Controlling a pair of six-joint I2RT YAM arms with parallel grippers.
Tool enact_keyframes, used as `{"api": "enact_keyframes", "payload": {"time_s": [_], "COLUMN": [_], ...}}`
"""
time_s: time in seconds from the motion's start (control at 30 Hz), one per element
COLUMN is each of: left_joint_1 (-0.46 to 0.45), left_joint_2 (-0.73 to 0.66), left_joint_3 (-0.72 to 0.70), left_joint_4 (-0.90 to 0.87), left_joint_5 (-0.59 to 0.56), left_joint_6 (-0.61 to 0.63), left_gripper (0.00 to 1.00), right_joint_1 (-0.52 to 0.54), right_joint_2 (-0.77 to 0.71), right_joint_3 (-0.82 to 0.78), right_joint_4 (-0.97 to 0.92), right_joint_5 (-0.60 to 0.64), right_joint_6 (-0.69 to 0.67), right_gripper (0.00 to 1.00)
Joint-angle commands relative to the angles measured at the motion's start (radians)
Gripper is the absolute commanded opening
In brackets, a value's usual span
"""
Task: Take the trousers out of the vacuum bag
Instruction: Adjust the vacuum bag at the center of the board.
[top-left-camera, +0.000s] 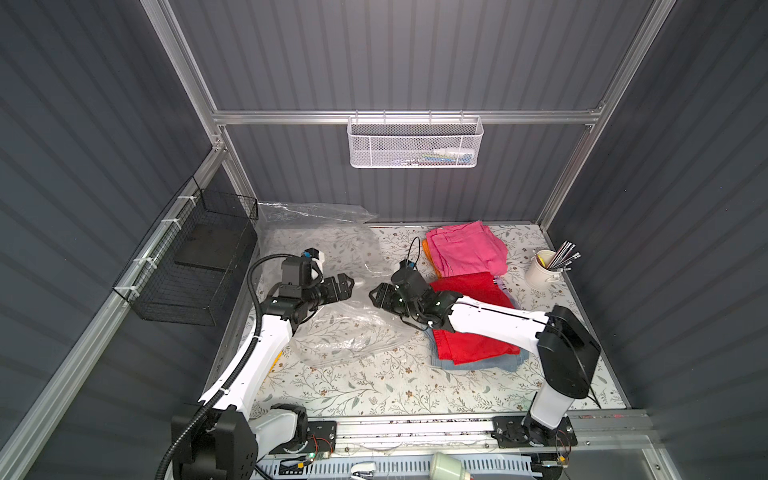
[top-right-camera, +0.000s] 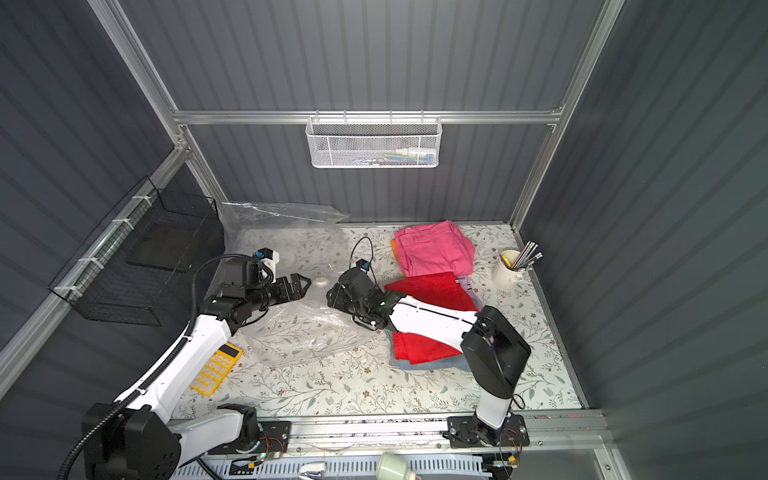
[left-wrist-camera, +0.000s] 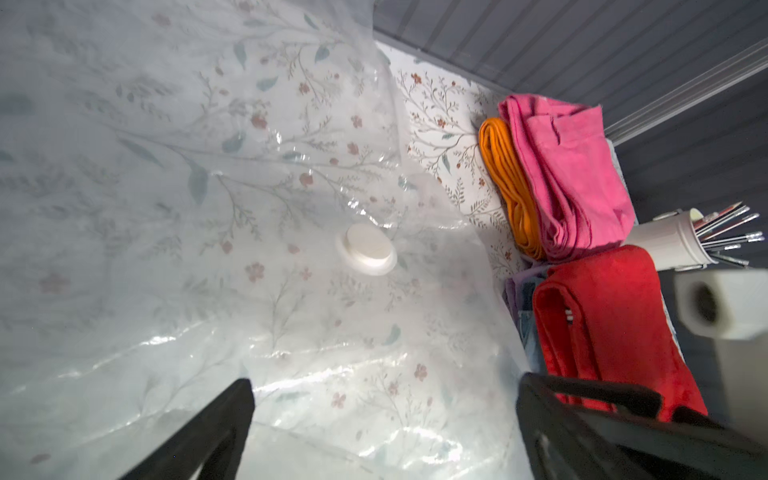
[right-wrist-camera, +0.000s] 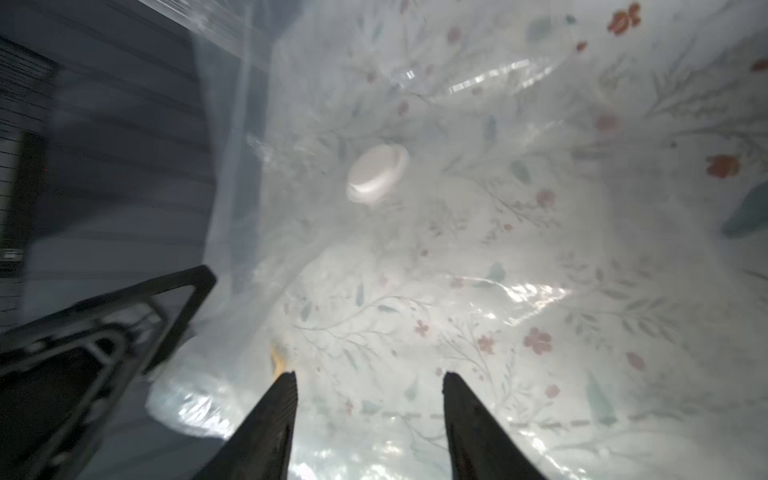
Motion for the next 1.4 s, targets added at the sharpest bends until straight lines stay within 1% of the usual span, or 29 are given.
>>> {"api": "enact_keyframes", "payload": {"time_s": [0.0,0.13,0.2,0.3,0.4,0.5,0.6,0.7,0.87,0.97,1.0,1.17,1.27,1.37], "left_joint_1": [0.007,0.007,0.007,0.007,0.008,0.010,0.011,0.011,0.011,0.011,0.011,0.011,0.011,0.011], "left_joint_2": [-0.011,-0.050,-0.056,-0.046,-0.034,-0.034,-0.058,-0.088,-0.101,-0.111,-0.116,-0.168,-0.189,-0.197], "left_joint_3": [-0.075,-0.202,-0.249,-0.295,-0.318,-0.331,-0.346,-0.327,-0.243,-0.202,-0.188,-0.123,-0.128,-0.167], "left_joint_4": [-0.012,0.049,0.086,0.121,0.121,0.110,0.117,0.114,0.089,0.072,0.056,-0.057,-0.092,-0.094], "left_joint_5": [0.058,0.046,0.050,0.064,0.034,0.019,0.024,0.031,0.070,0.077,0.107,0.093,0.094,0.114], "left_joint_6": [-0.036,-0.087,-0.109,-0.125,-0.112,-0.100,-0.105,-0.110,-0.110,-0.115,-0.114,-0.111,-0.118,-0.141], "left_gripper": [1.00,1.00,1.00,1.00,1.00,1.00,1.00,1.00,1.00,1.00,1.00,1.00,1.00,1.00], "right_joint_1": [-0.002,-0.004,-0.004,-0.009,-0.043,-0.077,-0.090,-0.080,-0.024,-0.008,-0.008,-0.010,-0.010,-0.010], "right_joint_2": [0.049,0.077,0.090,0.100,0.092,0.043,-0.014,-0.054,-0.074,-0.040,-0.021,0.033,0.065,0.081], "right_joint_3": [-0.057,-0.162,-0.174,-0.178,-0.209,-0.247,-0.243,-0.216,-0.162,-0.161,-0.172,-0.236,-0.245,-0.251], "right_joint_4": [0.028,0.096,0.097,0.088,0.114,0.130,0.088,0.057,0.009,0.013,0.028,0.099,0.121,0.132], "right_joint_5": [-0.005,0.022,0.035,0.071,0.062,0.068,0.090,0.076,0.050,0.017,0.003,-0.005,-0.012,-0.002], "right_joint_6": [0.064,0.140,0.152,0.162,0.188,0.176,0.119,0.062,0.001,0.019,0.038,0.119,0.148,0.164], "right_gripper": [0.57,0.57,0.58,0.59,0.60,0.61,0.61,0.60,0.59,0.58,0.58,0.58,0.57,0.57]}}
